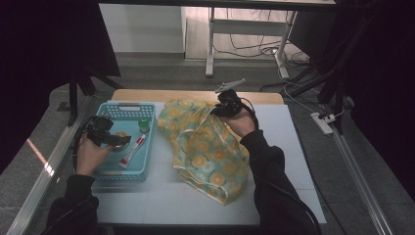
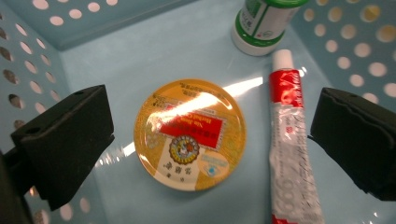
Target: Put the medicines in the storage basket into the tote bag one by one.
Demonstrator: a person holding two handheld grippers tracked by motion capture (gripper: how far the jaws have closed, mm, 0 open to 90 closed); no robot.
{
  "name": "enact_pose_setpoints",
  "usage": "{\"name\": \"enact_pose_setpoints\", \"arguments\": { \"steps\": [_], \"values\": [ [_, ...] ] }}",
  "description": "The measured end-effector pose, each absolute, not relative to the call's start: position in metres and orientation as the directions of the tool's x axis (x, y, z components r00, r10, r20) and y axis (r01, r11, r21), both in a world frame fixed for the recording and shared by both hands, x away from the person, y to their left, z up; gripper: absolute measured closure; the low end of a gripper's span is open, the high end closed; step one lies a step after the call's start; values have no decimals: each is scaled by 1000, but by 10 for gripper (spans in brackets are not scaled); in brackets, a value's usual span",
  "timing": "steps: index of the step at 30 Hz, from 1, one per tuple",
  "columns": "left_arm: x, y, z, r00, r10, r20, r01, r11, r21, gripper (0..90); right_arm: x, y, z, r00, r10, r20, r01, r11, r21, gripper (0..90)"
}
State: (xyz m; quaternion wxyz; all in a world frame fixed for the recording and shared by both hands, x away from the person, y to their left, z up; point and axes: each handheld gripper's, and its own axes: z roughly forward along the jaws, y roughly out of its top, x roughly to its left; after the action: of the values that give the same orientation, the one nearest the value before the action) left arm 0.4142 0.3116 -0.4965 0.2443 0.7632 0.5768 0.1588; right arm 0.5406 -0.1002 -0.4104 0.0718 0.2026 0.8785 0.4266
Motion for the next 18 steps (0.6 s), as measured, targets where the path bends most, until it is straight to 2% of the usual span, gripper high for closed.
{"name": "enact_pose_setpoints", "arguments": {
  "steps": [18],
  "values": [
    [439,305,-519,257,966,19,899,-246,363,0,540,-101,-413,-909,414,54,297,550,781,898]
  ]
}}
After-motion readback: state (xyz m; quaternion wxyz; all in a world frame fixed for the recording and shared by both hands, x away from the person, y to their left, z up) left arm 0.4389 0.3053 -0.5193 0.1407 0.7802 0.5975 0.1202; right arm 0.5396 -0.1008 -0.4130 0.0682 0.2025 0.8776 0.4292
